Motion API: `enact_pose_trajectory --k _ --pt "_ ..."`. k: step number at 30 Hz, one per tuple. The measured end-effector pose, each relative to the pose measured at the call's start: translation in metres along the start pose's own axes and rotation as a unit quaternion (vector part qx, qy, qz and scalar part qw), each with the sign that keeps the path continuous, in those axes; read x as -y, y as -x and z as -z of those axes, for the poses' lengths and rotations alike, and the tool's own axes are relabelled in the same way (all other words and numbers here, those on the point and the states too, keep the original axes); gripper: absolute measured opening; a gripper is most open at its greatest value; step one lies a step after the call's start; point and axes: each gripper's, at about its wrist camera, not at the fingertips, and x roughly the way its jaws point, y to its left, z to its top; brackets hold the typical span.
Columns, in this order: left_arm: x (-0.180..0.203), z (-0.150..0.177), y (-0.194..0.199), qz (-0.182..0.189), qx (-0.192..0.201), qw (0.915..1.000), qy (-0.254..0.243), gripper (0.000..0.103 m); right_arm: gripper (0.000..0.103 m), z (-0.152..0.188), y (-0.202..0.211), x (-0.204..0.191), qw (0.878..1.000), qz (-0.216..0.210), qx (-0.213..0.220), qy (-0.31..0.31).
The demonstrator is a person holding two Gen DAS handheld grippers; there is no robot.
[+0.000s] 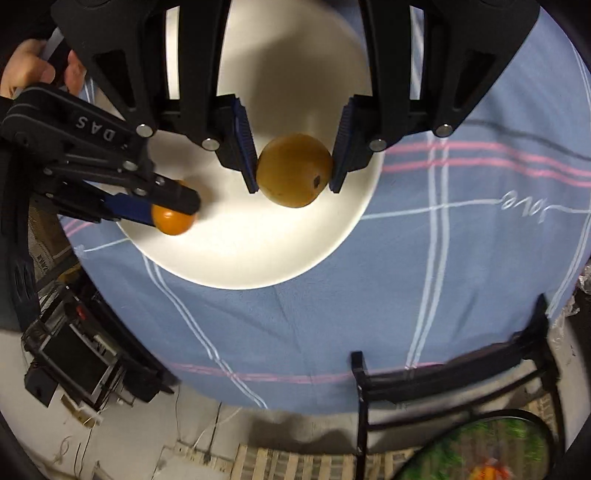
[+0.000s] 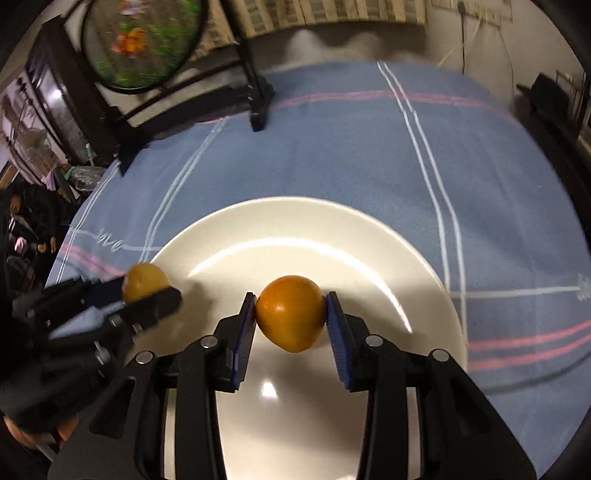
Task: Organize fruits
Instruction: 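Carry both fruits onto the white plate and open both tools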
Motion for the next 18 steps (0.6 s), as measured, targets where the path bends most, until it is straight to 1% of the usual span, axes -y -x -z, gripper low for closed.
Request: enact_pose_trajectory --k 2,3,4,5,6,8,9,11,13,15,16,17,18 --pt "0.0 -0.006 -0.01 -0.001 -0.005 1.0 -0.003 0.04 0.039 -0.009 -0.009 0.005 1.0 -0.006 -0.01 -0.013" --pt "-0.001 -0.009 -0.012 -0.001 -0.004 1.0 -0.001 0.042 0.042 -0.012 -0.011 0.006 1.0 -0.009 -0.016 -0.016" --pt "-0.001 -0.009 -0.012 -0.002 -0.002 1.0 0.0 0.055 0.05 -0.014 -0.013 0.007 1.0 -0.009 -0.023 -0.019" --pt "-0.005 -0.011 -0.01 -0.002 0.004 1.0 0.003 0.065 0.053 -0.013 -0.012 0.008 0.999 0.002 -0.023 -0.022" --pt "-0.008 -0.012 -0.003 0.001 0.016 0.9998 0.009 0.083 0.054 -0.012 -0.006 0.01 1.0 0.001 -0.018 -0.025" --pt "-0.013 -0.009 0.013 0.004 0.035 0.9993 0.01 0.084 0.055 -0.009 0.007 0.012 1.0 -0.009 -0.009 -0.029" --pt "-0.015 -0.007 0.022 0.006 0.041 0.9991 0.009 0.084 0.056 -0.005 0.02 0.011 1.0 -0.007 0.0 -0.027" --pt "-0.02 0.006 0.048 0.01 0.059 0.9981 0.012 0.084 0.061 0.007 0.043 0.003 1.0 0.0 0.018 -0.009" --pt "-0.022 0.026 0.075 0.013 0.075 0.9971 0.009 0.084 0.061 0.033 0.073 -0.01 0.999 0.008 0.04 0.021" --pt "-0.02 0.053 0.099 0.002 0.089 0.9961 0.0 0.087 0.062 0.065 0.098 -0.023 0.997 0.012 0.057 0.047" --pt "-0.018 0.073 0.113 -0.005 0.099 0.9951 -0.005 0.089 0.063 0.078 0.106 -0.026 0.997 0.011 0.061 0.054" --pt "-0.017 0.086 0.121 -0.008 0.104 0.9945 -0.007 0.089 0.063 0.094 0.113 -0.031 0.996 0.009 0.062 0.061" --pt "-0.014 0.107 0.131 -0.011 0.11 0.9937 -0.014 0.09 0.063 0.114 0.12 -0.036 0.996 0.006 0.061 0.067"
